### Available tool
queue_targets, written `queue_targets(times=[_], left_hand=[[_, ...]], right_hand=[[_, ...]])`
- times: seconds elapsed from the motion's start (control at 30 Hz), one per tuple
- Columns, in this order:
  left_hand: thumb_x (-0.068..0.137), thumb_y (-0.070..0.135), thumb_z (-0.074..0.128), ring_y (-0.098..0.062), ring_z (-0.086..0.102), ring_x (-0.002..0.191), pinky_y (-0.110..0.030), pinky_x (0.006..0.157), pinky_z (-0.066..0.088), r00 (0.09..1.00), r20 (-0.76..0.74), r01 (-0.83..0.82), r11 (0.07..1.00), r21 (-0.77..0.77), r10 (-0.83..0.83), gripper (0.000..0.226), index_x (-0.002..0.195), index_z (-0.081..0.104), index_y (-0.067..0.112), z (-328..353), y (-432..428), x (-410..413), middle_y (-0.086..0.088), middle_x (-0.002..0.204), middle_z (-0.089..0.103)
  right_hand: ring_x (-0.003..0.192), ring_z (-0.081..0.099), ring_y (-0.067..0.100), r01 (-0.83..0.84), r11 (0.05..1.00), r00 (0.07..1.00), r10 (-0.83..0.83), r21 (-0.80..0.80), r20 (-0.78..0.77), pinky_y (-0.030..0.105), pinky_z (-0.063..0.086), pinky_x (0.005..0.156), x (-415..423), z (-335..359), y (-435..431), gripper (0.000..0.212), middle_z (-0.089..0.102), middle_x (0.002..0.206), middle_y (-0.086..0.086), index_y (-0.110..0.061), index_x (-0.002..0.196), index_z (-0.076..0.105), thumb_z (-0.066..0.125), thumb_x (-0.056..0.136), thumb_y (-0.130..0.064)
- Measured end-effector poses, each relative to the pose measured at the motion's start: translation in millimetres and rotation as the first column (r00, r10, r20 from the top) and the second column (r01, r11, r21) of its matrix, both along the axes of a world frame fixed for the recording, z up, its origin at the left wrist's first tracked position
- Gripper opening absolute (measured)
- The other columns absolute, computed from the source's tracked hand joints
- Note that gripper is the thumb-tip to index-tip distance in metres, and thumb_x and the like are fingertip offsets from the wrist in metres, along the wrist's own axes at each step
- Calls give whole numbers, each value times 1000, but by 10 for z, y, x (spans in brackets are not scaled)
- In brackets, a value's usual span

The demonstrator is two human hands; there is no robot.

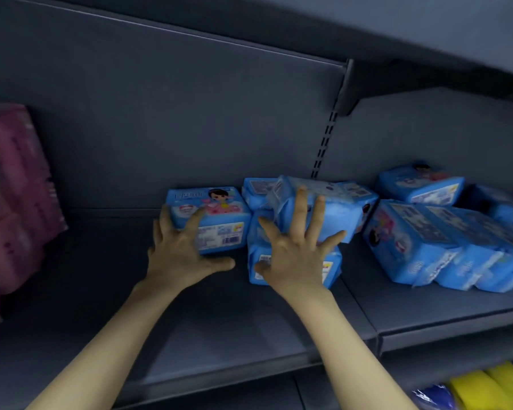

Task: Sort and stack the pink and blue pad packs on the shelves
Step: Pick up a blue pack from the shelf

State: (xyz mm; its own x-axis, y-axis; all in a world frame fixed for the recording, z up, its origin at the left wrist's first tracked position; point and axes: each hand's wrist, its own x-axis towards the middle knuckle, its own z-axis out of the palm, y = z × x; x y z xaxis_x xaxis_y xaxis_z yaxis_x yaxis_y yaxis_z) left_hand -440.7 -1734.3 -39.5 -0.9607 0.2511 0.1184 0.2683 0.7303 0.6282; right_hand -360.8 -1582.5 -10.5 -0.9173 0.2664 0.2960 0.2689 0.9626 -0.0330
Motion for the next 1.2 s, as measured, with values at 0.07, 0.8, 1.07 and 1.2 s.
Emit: queue_targets(times=[0.07, 0.8, 1.07, 1.2], left_hand=[[54, 52, 83, -33, 5, 142, -50, 114, 21, 999, 25, 23, 997, 73, -25, 116, 146, 13, 39, -35, 11, -60, -6, 152, -11], [57, 49, 82, -40, 4, 139, -43, 114, 17, 993, -1, 118, 993, 30, -118, 116, 147, 10, 33, -20, 870, 93, -16, 149, -10], [58, 50, 81, -41, 1, 140, -46, 114, 17, 994, 4, 106, 994, 32, -106, 118, 148, 6, 34, -23, 1167, 222, -15, 150, -13], [57, 50, 82, -40, -2, 140, -46, 114, 16, 996, 9, 91, 995, 43, -92, 120, 148, 5, 35, -32, 1304, 281, -15, 150, -15]], right_hand=[[126, -41, 33, 0, 1000, 1000, -1, -13, -27, 77, -3, 95, -13, -32, 2, 43, -41, 138, 0, -33, 117, 54, 70, 77, -36], [132, -37, 35, 113, 992, 987, -106, -58, 119, 73, 9, 100, 135, 76, 834, 47, -34, 149, 4, -37, 123, 51, 68, 79, -35], [132, -37, 35, 97, 994, 988, -90, -47, 128, 74, 6, 100, 209, 92, 1136, 46, -34, 149, 4, -37, 123, 50, 67, 80, -35], [132, -37, 36, 76, 996, 989, -71, -41, 129, 74, 5, 100, 233, 91, 1267, 45, -34, 149, 4, -36, 124, 50, 65, 82, -36]])
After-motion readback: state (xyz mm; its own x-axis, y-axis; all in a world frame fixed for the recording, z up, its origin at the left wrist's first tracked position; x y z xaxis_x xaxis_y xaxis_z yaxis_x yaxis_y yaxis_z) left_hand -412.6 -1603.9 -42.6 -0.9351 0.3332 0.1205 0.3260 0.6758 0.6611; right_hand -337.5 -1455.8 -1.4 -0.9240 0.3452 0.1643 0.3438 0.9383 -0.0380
